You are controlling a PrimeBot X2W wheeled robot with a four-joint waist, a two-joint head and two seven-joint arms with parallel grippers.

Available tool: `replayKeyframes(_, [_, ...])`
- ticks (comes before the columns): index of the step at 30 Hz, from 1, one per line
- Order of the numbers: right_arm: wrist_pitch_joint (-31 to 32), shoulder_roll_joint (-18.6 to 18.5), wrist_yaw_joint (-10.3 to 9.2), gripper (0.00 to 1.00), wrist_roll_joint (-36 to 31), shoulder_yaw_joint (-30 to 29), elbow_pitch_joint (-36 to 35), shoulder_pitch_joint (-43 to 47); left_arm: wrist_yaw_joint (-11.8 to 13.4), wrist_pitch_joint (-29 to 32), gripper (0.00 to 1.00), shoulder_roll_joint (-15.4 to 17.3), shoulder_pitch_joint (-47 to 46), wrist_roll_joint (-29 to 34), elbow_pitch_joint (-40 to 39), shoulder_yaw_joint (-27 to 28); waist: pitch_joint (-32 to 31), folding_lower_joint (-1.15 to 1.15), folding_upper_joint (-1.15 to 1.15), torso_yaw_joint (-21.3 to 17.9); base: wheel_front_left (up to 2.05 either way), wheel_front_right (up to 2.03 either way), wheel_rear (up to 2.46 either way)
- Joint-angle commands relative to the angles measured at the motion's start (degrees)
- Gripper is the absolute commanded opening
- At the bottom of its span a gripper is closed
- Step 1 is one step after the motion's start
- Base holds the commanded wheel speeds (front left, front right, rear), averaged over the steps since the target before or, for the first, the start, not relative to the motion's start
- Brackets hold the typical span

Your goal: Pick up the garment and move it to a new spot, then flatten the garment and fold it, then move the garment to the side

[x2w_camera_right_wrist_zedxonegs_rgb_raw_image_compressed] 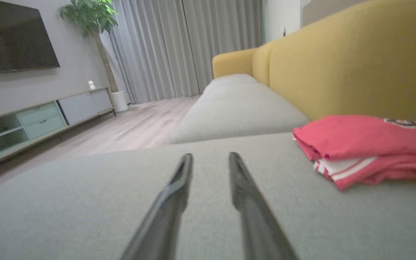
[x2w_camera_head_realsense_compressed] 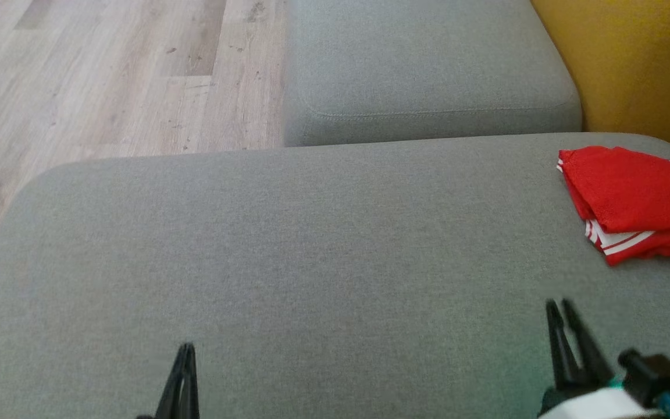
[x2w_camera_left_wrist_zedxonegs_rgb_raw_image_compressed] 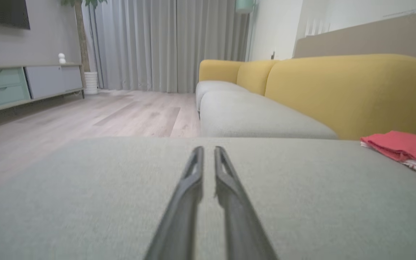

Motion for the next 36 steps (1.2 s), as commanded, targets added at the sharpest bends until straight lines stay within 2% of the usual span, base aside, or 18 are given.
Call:
replayKeyframes(1, [0.1,0.0,0.0,0.0,0.1,0.0,0.4,0.2,0.0,0.0,0.0,0.0,0.1,-0.1,0.4,0.0,0.0,0.0,0.0,0.0,0.0,0.0,0.0])
replayKeyframes(3, [0.2,0.0,0.0,0.0,0.3,0.1,2.1,1.2,0.0,0.1,0.0,0.0,0.6,-0.4,2.0,0.0,0.0,0.0,0.0,0.0,0.0,0.0,0.0])
replayKeyframes(36, [5.5,0.5,-0.01,0.0,21.4,-2.4,2.2,-3.0,-2.3,4.4,0.0,1.1,-5.1,-23.9,4.2,2.6,1.9,0.0,0.0,-0.6,0.0,0.0,0.0])
